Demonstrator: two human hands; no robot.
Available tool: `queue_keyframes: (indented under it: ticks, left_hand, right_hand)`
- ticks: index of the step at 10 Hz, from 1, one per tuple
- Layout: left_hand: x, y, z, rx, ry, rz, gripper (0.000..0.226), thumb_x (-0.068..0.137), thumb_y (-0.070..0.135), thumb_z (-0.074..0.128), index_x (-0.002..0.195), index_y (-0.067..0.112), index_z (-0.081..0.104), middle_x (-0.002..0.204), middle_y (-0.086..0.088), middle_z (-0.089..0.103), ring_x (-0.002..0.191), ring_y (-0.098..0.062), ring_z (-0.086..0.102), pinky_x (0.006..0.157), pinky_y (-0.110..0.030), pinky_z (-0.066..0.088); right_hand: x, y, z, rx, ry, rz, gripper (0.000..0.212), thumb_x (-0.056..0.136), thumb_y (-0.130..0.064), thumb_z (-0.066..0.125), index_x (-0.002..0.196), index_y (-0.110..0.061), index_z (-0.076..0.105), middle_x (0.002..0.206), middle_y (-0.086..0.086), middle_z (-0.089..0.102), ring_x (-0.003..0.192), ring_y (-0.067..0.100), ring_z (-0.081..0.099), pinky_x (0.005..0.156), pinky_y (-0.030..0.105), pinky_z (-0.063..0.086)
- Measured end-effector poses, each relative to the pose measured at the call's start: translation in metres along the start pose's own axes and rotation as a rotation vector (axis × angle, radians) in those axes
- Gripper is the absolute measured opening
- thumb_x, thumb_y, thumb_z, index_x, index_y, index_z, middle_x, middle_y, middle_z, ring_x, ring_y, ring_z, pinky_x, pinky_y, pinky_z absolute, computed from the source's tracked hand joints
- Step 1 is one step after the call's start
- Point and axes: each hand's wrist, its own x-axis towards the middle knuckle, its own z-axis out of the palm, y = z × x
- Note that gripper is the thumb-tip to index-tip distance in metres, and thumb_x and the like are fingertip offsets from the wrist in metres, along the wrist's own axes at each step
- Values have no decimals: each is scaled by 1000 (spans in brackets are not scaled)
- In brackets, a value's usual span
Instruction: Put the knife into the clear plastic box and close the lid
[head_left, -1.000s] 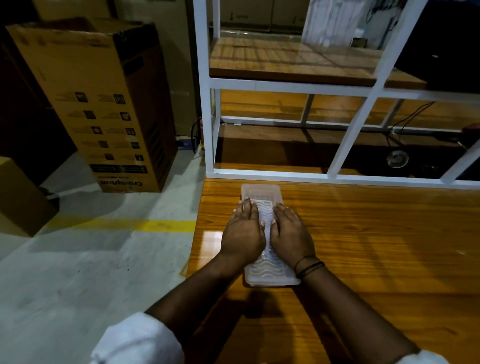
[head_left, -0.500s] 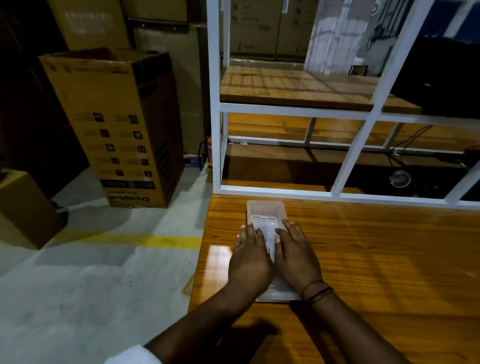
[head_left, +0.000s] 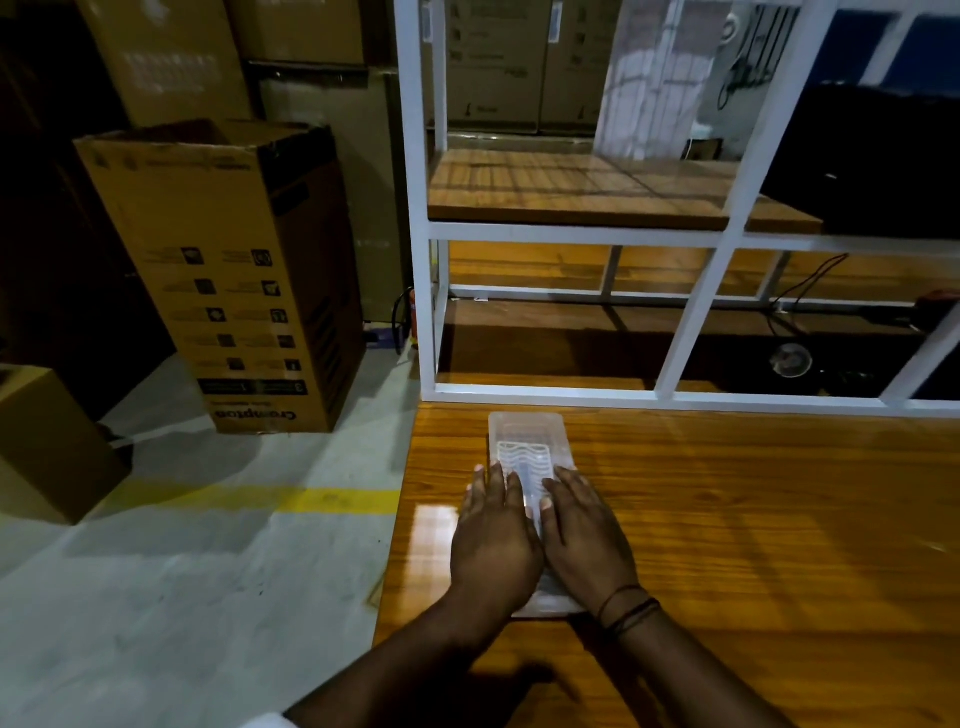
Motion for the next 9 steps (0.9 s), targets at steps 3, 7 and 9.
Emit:
queue_keyframes:
  ticks: [3,7,9]
  left_hand:
    - [-5,-1,-3,106,18,69,56,92,39,38,128,14,72,135,-7,70,133,-29,61,111,-46,46]
    - [16,6,-37,79,-39,142,99,78,54,-8,159,11,30,170,-11,23,159,-26,13,128,-35,4]
    - [60,12,-78,126,124,150,57,108,36,28,159,10,29,169,-11,25,159,-26,13,129,-37,8]
  right_hand:
    - [-6,-2,-3,-38,46,-8,63,95,-45,21,128,-14,65,140,8,60,136,25,50,113,36,38]
    - [10,-4,-17,-56,-46,-44,49,102,-38,31,142,-19,51,153,3,46,145,19,36,120,32,24]
    - [54,-14,-38,-57,70,-84,47,102,-35,33,142,-17,50,155,6,43,148,22,31,121,37,26]
